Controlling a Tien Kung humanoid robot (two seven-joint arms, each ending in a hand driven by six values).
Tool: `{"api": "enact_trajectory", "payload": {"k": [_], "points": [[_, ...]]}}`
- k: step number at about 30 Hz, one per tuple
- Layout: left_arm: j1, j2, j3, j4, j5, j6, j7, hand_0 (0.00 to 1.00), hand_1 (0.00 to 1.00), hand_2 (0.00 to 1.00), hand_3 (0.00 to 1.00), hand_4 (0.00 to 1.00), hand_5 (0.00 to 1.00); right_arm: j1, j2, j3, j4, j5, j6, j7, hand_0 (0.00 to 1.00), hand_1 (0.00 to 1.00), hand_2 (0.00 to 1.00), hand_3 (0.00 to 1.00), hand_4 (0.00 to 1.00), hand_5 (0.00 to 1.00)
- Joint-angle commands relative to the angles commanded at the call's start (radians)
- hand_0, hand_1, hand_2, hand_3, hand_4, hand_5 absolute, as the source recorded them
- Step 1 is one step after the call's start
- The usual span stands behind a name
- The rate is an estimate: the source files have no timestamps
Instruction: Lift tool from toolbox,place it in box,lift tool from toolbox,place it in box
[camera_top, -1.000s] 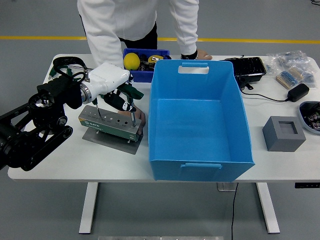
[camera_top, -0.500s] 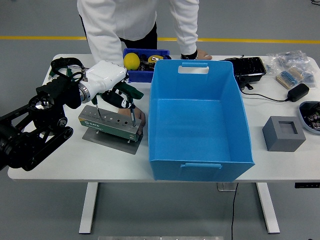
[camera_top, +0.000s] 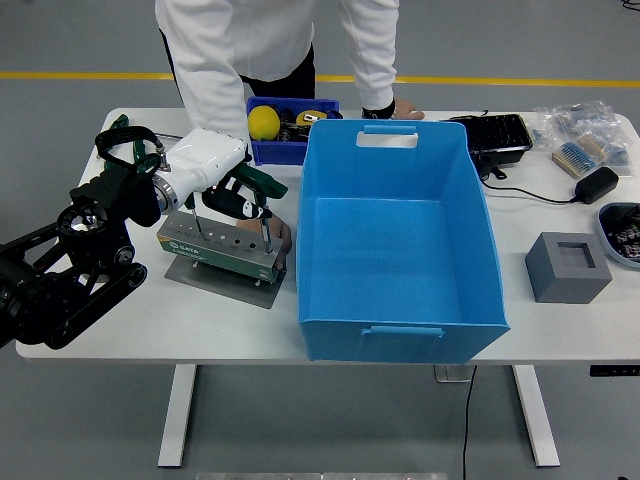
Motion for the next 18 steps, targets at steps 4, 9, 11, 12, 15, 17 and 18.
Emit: {"api": "enact_trajectory", "payload": {"k": [4, 9, 11, 12, 15, 17, 18], "points": [[-0.003, -0.003, 0.000, -0.007, -0.018, -0.002, 0.005, 0.215, 0.089, 0.159, 0.214, 0.998, 0.665, 0.000, 0.000, 0.004, 0.000, -0.007, 0.000, -0.003, 0.678, 0.638, 0.715, 0.556, 0.789, 0.719], [-0.007, -0.004, -0.001, -0.014, -0.036, -0.008, 0.007, 0.215, 0.089, 0.159, 0.214, 0.998, 0.665, 0.001, 0.000, 0.005, 0.000, -0.009, 0.000, -0.004, 0.678, 0.638, 0.715, 0.556, 0.789, 0.719], [-0.007, -0.004, -0.001, -0.016, -0.044, -0.009, 0.008, 0.213, 0.088, 0.157, 0.212, 0.998, 0.676, 0.001, 0.000, 0.005, 0.000, -0.009, 0.000, -0.004, 0.677, 0.638, 0.715, 0.556, 0.788, 0.719], [-0.007, -0.004, -0.001, -0.018, -0.045, -0.009, 0.008, 0.213, 0.088, 0.157, 0.212, 0.998, 0.676, 0.001, 0.000, 0.004, 0.000, -0.009, 0.000, -0.003, 0.677, 0.638, 0.715, 0.556, 0.788, 0.719], [-0.006, -0.006, 0.000, -0.022, -0.051, -0.010, 0.009, 0.213, 0.088, 0.157, 0.212, 0.998, 0.676, 0.001, 0.000, 0.004, 0.000, -0.007, 0.000, -0.003, 0.677, 0.638, 0.715, 0.556, 0.788, 0.719], [-0.006, -0.007, 0.001, -0.026, -0.058, -0.010, 0.010, 0.205, 0.085, 0.150, 0.205, 0.998, 0.685, 0.002, -0.001, 0.004, 0.000, -0.008, 0.000, -0.003, 0.677, 0.638, 0.715, 0.556, 0.787, 0.719], [-0.005, -0.007, 0.002, -0.027, -0.060, -0.010, 0.010, 0.205, 0.085, 0.150, 0.205, 0.998, 0.685, 0.002, -0.001, 0.004, 0.000, -0.008, 0.000, -0.003, 0.677, 0.638, 0.715, 0.556, 0.787, 0.719]]}}
